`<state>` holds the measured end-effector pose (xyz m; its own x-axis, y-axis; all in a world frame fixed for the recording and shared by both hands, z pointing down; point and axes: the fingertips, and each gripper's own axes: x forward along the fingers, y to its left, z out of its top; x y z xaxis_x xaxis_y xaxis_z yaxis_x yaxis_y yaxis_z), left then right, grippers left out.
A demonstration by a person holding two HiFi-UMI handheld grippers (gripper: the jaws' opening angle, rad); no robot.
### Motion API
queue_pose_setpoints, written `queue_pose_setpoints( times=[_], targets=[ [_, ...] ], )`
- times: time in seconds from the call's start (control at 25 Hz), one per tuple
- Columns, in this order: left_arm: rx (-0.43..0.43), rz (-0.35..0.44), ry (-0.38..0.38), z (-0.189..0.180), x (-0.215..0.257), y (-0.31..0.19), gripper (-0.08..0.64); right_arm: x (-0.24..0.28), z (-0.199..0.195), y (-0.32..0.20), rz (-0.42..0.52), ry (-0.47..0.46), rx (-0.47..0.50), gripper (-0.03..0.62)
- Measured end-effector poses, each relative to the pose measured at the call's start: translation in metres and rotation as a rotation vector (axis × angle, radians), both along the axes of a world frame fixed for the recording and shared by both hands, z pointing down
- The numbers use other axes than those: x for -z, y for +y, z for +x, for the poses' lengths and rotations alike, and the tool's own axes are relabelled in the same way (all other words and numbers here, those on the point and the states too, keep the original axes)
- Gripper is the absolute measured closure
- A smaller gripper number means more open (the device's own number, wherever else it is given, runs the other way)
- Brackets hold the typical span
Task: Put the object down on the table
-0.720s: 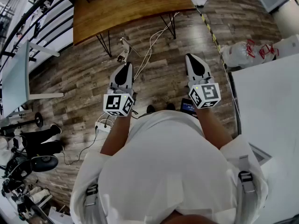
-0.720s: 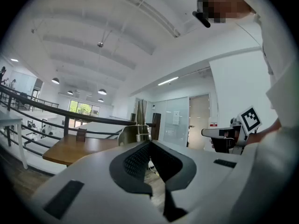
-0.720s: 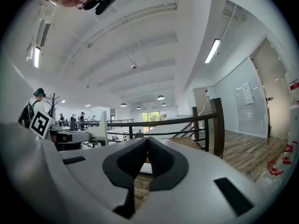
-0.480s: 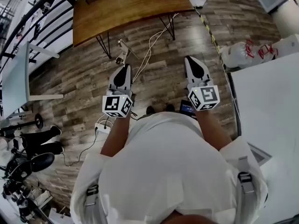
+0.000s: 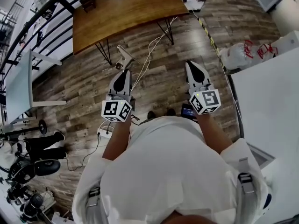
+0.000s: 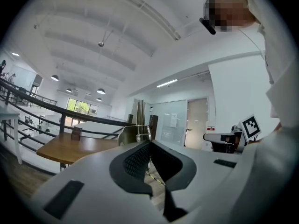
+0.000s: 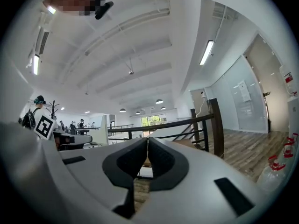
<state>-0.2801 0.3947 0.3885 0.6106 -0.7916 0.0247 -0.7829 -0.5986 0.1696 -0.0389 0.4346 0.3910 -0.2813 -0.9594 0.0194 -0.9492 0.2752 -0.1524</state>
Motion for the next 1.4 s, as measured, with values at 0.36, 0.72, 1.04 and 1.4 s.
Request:
queue_pose_setpoints(
  times=[0.36, 0.72, 1.04, 1.4],
  targets=[
    [-0.005, 0.0, 0.004, 0.039, 0.009, 0.007, 0.538, -0.001, 0.049, 0.009, 0.009, -0.006, 0.015, 0.568],
    [-0.024, -0.048, 0.018, 0.065, -0.009, 0.022, 0.538, -0.028, 0.06, 0.018, -0.041, -0.041, 0.068, 0.568],
    [-0.019, -0.064, 0.063, 0.078, -0.029, -0.033, 0.538, -0.047, 0.088, -0.023, -0.064, -0.029, 0.035, 0.568],
    [-0.048, -0.082, 0.104, 0.097, -0.041, -0.152, 0.538, -0.044, 0.092, -0.145, -0.072, 0.009, 0.032, 0.568]
  ],
)
